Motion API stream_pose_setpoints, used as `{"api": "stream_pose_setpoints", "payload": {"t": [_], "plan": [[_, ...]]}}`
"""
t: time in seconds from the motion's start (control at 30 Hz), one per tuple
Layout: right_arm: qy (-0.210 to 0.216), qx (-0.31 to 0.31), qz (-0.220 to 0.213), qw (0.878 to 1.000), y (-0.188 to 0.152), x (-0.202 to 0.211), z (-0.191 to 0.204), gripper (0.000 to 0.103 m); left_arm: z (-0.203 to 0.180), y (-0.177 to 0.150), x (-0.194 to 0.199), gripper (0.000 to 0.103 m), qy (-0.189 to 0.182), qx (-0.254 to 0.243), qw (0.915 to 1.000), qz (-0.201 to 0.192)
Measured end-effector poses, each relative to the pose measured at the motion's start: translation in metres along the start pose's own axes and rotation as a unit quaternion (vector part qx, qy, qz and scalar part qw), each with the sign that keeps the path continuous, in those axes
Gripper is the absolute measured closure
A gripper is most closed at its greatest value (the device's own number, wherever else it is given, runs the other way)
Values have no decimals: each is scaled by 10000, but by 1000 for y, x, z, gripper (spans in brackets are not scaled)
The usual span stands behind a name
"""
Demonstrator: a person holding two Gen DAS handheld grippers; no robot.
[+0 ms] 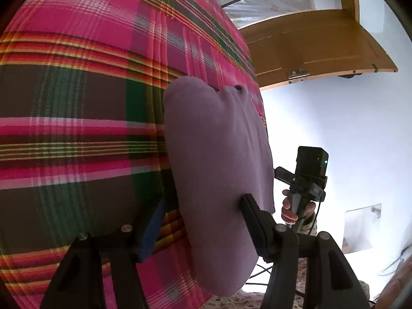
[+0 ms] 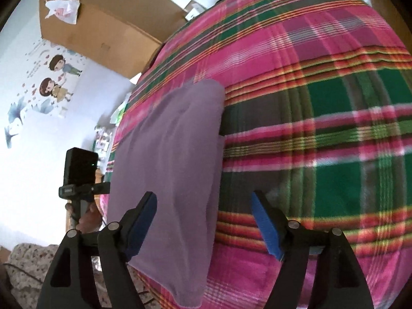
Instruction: Fold clothes
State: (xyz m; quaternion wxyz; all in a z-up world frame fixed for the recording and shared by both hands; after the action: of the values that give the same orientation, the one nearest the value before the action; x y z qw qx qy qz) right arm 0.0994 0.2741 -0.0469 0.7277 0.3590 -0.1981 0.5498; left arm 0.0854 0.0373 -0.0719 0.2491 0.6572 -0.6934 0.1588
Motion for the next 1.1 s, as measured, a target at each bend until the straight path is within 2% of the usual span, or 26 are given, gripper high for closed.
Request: {"api": "stream_pose_setpoints", "payload": {"t": [0.13,0.3,0.53,0.93,1.1], "plan": [[153,44,203,9997,3,-4,1,27,2,-5,0,42,-152,101,9998,84],[305,122,342,9989,6,-9,5,27,-3,-8,-7,42,-166,39,9997,200],[883,100,467,9949,10,-24,17,24,-13,-11,-15,42,-230,90,9992,326],[995,233,683,9924,6,-30,22,22,-11,-19,-12,42,-233,47,9992,325],[968,156,670,9929,5,-31,23,22,-9,-19,-10,47,-206,26,9993,327]]}}
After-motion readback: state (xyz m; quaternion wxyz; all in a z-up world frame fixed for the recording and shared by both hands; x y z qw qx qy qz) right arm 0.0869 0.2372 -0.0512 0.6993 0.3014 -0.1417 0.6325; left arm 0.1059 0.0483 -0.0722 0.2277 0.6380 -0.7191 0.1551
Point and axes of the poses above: each gripper's, at about its wrist camera, not at the fingertips, and x roughly against the way its jaws point, z to its left, y to its top, the point moved 9 cm from there along -x, roughly the way its jaws point
